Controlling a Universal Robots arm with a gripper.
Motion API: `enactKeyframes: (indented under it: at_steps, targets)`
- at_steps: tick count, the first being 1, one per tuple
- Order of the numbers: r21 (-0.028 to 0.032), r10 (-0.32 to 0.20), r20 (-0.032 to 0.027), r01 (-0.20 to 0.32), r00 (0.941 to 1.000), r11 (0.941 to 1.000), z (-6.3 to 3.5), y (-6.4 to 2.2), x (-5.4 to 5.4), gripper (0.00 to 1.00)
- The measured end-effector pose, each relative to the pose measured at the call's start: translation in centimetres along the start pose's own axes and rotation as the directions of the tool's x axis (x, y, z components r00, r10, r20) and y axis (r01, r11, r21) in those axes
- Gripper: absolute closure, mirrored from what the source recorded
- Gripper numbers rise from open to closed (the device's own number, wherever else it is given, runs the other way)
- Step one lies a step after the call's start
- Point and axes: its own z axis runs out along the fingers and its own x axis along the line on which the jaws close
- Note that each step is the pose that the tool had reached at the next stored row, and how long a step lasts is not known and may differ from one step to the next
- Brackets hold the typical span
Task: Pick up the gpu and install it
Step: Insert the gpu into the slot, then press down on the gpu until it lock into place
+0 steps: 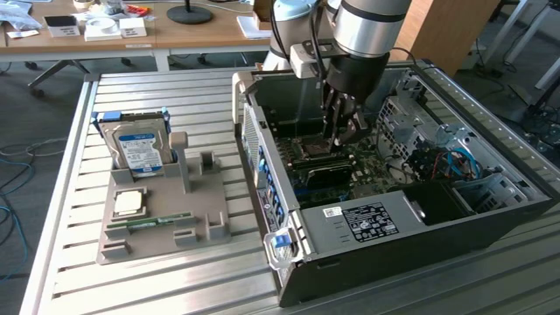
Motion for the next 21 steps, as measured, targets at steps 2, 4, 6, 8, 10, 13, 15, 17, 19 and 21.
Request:
enactKeyframes:
  at_steps: [2,4,6,8,10,13,15,17,19,21]
  targets:
    - [-0.0002,0.000,-0.0004,0.000,1.0000,1.0000,-0.12,-0.02,0.00,0.60]
    - [0.0000,0.000,0.0000,0.000,1.0000,1.0000,-0.36,-0.03,-0.01,0.60]
    - [0.0000,0.000,-0.0001,0.000,1.0000,1.0000,-0.64,-0.04,-0.01,0.60]
    - [0.0000,0.000,0.0000,0.000,1.0000,1.0000,-0.83,-0.04,-0.02,0.60]
    - [0.0001,0.000,0.0002,0.000,1.0000,1.0000,-0.83,-0.04,-0.02,0.60]
    - [0.0000,0.000,0.0000,0.000,1.0000,1.0000,-0.84,-0.04,-0.02,0.60]
    - [0.0000,0.000,0.0000,0.000,1.0000,1.0000,-0.84,-0.04,-0.02,0.60]
    - [0.0000,0.000,0.0000,0.000,1.0000,1.0000,-0.84,-0.04,-0.02,0.60]
    - [0.0000,0.000,0.0001,0.000,1.0000,1.0000,-0.84,-0.04,-0.02,0.60]
    - [0.0000,0.000,0.0001,0.000,1.0000,1.0000,-0.84,-0.04,-0.02,0.60]
